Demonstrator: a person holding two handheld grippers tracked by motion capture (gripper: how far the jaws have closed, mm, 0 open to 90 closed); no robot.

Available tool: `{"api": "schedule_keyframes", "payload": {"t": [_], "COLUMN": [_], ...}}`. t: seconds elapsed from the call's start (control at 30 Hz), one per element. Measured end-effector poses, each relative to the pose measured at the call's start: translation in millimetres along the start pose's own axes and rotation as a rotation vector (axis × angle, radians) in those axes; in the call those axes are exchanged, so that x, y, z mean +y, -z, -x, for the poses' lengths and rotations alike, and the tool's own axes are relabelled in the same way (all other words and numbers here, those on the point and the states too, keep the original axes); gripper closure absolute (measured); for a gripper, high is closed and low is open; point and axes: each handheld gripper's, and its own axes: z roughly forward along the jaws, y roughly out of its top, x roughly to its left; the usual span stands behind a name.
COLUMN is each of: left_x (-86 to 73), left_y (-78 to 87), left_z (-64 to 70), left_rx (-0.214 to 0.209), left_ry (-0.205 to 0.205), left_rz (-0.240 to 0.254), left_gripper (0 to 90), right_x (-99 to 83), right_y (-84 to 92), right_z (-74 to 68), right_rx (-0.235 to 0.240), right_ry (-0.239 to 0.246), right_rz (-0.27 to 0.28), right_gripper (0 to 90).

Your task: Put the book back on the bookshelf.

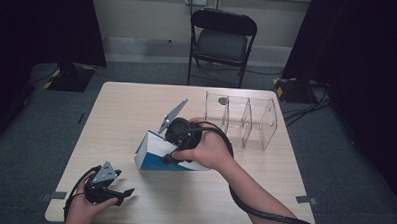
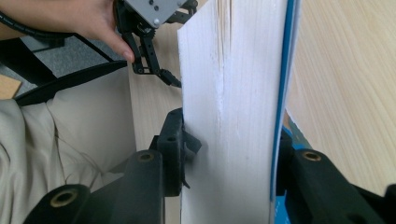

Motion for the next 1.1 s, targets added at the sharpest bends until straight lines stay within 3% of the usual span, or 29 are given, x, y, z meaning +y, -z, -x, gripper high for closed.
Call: {"api": "schedule_keyframes", "payload": {"t": [0.1, 0.43, 0.67, 0.93, 1.1], "left_x": [0.0, 0.0, 0.4, 2.3, 3.8], "left_y": [-0.3, -0.1, 0.2, 0.5, 3.5], "left_z": [0.1, -0.9, -0.7, -0.6, 0.9], "left_rx": [-0.001, -0.007, -0.007, -0.009, -0.006], "left_ry": [-0.008, 0.001, 0.002, -0.012, -0.018], "left_rz": [-0.003, 0.004, 0.006, 0.016, 0.023], "left_gripper": [18.0, 18.0, 18.0, 18.0, 18.0], "right_x": [8.8, 25.9, 30.9, 25.8, 32.3], "right_y": [-4.6, -8.4, -8.7, -3.8, -5.2], "right_z": [-0.2, 0.5, 5.7, 0.4, -0.6], "right_rx": [-0.002, -0.026, -0.014, 0.024, 0.038], "right_ry": [0.045, 0.081, 0.068, 0.054, 0.061], "right_rz": [-0.002, -0.008, -0.009, -0.026, -0.025], "right_gripper": [60.4, 59.9, 60.5, 60.8, 60.2]}}
